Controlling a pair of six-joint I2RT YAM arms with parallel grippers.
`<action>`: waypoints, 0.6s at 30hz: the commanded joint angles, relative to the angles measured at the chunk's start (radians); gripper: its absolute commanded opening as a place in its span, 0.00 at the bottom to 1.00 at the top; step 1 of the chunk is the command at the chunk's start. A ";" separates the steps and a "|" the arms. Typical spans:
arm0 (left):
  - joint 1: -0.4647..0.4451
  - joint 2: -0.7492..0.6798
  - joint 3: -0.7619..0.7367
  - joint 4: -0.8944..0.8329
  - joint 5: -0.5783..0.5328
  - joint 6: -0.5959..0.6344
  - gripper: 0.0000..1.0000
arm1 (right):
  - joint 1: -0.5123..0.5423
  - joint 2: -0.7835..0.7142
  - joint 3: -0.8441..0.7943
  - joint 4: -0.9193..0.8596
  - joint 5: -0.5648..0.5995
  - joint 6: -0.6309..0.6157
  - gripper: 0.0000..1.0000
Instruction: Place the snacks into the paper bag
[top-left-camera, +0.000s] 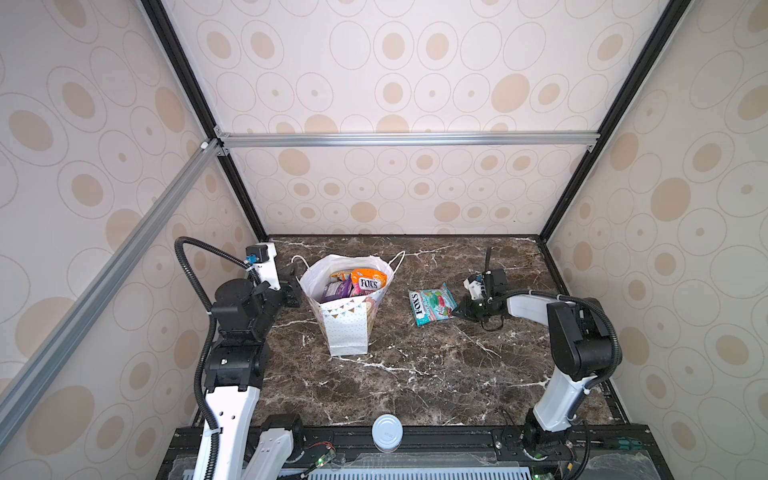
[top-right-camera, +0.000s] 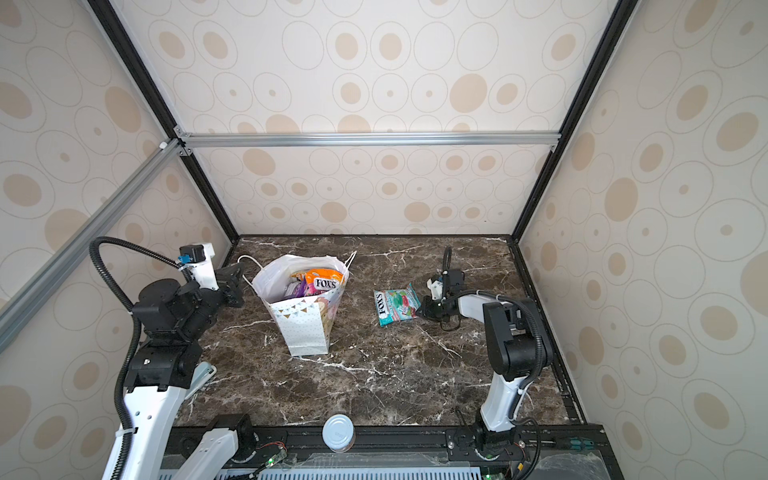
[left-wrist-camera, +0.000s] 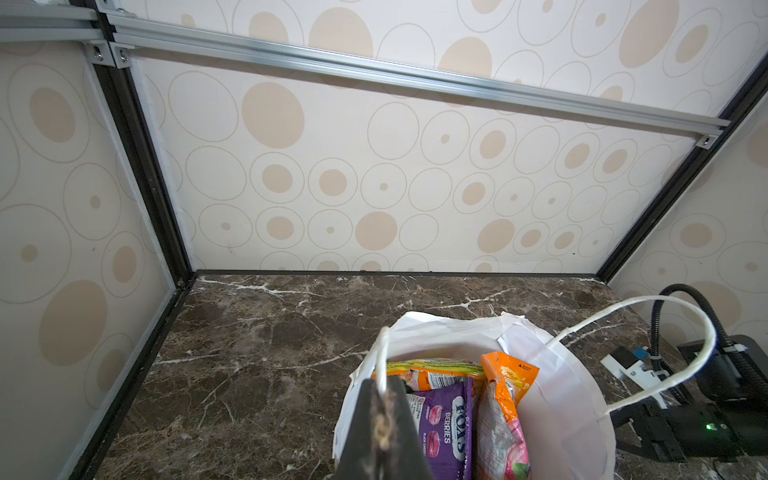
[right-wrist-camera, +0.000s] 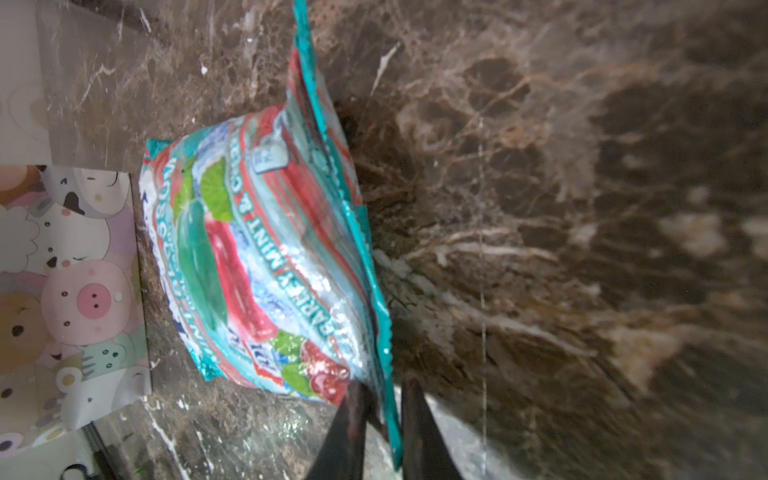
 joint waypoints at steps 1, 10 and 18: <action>0.009 -0.013 0.024 0.079 -0.001 0.017 0.00 | -0.009 0.001 -0.014 0.038 -0.029 0.019 0.02; 0.010 -0.013 0.024 0.079 0.001 0.016 0.00 | -0.011 -0.075 -0.009 0.022 -0.039 0.023 0.00; 0.010 -0.014 0.023 0.080 0.005 0.016 0.00 | -0.011 -0.150 0.020 -0.024 -0.085 0.007 0.00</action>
